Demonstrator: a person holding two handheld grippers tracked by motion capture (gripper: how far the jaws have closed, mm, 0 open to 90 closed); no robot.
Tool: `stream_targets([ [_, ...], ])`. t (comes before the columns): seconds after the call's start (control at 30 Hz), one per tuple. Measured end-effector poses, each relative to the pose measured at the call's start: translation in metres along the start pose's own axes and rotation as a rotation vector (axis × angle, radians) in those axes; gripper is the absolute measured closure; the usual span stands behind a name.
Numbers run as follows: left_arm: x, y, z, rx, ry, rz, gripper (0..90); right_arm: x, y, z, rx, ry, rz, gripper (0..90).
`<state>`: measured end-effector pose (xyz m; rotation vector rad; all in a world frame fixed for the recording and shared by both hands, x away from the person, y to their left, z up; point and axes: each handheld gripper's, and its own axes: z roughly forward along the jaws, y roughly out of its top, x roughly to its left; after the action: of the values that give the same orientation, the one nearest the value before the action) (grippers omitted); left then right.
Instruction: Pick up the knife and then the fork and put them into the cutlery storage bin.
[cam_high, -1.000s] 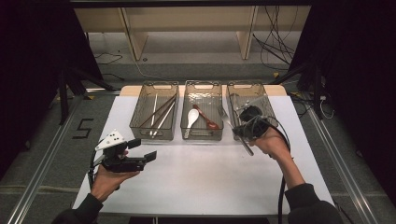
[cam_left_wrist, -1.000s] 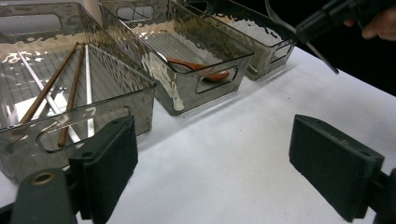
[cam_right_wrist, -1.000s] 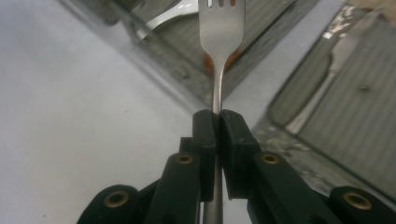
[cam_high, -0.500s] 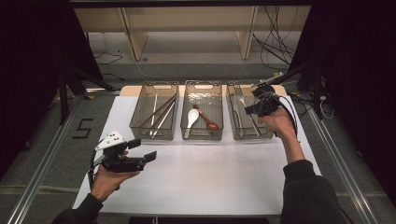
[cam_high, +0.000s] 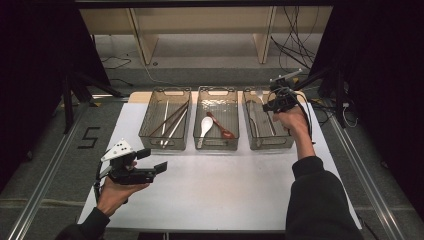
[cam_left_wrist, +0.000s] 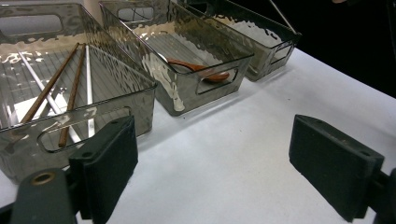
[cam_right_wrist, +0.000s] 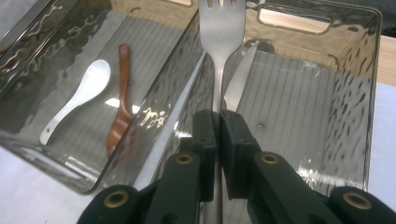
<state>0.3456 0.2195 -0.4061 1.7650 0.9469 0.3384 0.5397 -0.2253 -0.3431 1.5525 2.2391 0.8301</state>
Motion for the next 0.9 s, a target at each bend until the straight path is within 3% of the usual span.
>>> stream_targets([
  [0.6,0.000,0.000,-0.001,-0.004,0.001,0.000,15.0,-0.009,0.003,0.023,-0.005,-0.041,0.091,85.3],
  [0.9,0.000,0.000,-0.001,-0.007,0.000,-0.001,15.0,-0.011,0.001,0.029,-0.002,-0.049,0.106,85.3],
])
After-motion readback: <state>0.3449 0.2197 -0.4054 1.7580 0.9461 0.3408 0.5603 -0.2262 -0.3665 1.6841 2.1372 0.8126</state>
